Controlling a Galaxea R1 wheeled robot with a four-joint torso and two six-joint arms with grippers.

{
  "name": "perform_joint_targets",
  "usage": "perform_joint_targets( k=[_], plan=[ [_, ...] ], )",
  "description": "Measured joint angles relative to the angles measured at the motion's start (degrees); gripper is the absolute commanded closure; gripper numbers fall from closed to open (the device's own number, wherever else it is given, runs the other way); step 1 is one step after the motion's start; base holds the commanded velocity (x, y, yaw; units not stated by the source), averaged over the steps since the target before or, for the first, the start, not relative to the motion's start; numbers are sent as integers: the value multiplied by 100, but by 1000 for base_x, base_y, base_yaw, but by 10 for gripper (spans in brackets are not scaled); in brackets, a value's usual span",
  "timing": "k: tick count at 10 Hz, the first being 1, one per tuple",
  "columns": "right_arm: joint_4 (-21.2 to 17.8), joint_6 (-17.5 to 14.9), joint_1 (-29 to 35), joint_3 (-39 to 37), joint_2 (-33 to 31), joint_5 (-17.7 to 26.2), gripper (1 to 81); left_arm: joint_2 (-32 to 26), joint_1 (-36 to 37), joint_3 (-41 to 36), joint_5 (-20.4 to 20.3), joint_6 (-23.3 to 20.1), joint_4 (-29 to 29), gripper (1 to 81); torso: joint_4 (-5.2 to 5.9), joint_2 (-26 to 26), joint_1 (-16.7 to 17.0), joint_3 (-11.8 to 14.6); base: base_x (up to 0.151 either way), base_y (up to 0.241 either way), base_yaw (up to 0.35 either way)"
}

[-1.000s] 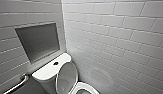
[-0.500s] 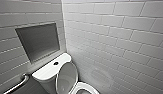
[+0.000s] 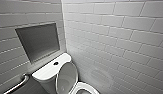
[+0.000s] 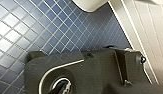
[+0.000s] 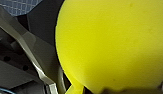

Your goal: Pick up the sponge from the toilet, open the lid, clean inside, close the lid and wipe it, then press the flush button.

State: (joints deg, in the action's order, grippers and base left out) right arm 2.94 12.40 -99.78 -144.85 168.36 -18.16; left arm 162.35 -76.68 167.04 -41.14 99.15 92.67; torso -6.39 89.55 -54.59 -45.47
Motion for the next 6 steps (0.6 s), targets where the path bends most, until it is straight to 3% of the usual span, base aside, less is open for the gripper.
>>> perform_joint_targets(
  k=[4,5,6],
  plan=[
    [9,9,-9,-55,62,-165,811,289,-1020,386,505,-472,567,10,0,2,2,0,0,0,0],
    [6,13,-9,-55,79,-184,811,391,-1003,389,735,-835,562,10,0,2,2,0,0,0,0],
    [1,30,-9,-57,110,-197,811,512,-990,372,1008,-1495,357,10,0,2,2,2,0,0,0]
  ],
)
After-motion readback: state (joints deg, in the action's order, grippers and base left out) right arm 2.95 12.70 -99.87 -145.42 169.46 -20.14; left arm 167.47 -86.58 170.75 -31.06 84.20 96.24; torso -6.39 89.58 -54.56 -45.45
